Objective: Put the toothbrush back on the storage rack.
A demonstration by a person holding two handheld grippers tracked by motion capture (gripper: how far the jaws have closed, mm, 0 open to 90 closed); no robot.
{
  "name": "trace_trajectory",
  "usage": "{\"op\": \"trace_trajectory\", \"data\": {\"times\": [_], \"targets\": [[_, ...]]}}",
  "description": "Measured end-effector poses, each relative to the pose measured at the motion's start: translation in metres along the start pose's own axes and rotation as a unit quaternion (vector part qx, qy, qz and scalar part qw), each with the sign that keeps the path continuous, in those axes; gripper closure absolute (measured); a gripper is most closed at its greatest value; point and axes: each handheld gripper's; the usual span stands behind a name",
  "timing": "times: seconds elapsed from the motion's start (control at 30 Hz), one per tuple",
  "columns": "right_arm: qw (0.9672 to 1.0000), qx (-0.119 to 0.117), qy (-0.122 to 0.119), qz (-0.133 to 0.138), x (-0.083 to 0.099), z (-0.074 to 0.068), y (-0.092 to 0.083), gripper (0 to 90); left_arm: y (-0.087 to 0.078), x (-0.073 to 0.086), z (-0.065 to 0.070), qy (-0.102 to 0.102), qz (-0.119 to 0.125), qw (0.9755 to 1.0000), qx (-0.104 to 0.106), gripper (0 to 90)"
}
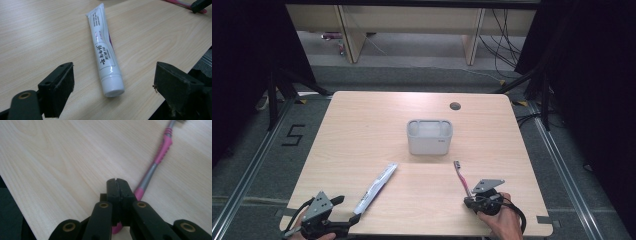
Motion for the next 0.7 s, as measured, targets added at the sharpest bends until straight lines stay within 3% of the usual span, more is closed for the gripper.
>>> {"op": "trace_trajectory", "data": {"times": [0.07,0.13,0.17,0.2,0.27,0.33,0.4,0.47,0.7], "targets": [[1.0,0.004,0.002,0.0,0.002,0.004,-0.002,89.3,0.0,0.0,0.0,0.004,-0.003,1.0,0.0,15.9],[0.9998,0.006,0.019,0.002,0.005,0.004,-0.003,89.4,0.0,0.0,0.0,0.006,-0.003,1.0,0.003,15.9],[0.9999,0.011,0.004,-0.001,0.005,0.008,-0.004,89.3,0.0,0.0,0.0,0.003,-0.002,1.0,0.0,15.9],[0.9999,0.012,0.012,0.003,0.006,0.009,-0.004,89.4,0.0,0.0,0.0,0.003,-0.002,1.0,0.0,15.9],[0.9999,0.013,-0.006,0.001,0.007,0.014,-0.004,89.4,0.0,0.0,0.0,0.005,-0.003,1.0,0.002,15.9],[0.9999,0.014,-0.007,0.002,0.007,0.017,-0.003,89.4,0.001,0.0,-0.001,0.006,-0.003,1.0,0.001,15.9],[0.9996,0.028,0.004,0.001,0.007,0.018,-0.004,89.4,0.001,0.0,0.0,0.005,-0.002,1.0,0.003,15.9],[0.9993,0.026,0.022,-0.014,0.006,0.018,-0.006,89.4,0.001,0.001,0.0,0.006,-0.004,1.0,0.002,15.9],[0.9988,0.04,0.02,-0.016,0.008,0.026,-0.009,89.4,0.001,0.0,0.0,0.006,-0.003,1.0,0.002,15.9]]}}
Point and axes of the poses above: each handheld gripper's, and its own axes: y roughly forward along the jaws, x roughly out of its underside, z roughly to its right, and after that the axes turned 7 degrees about -y, right-handed
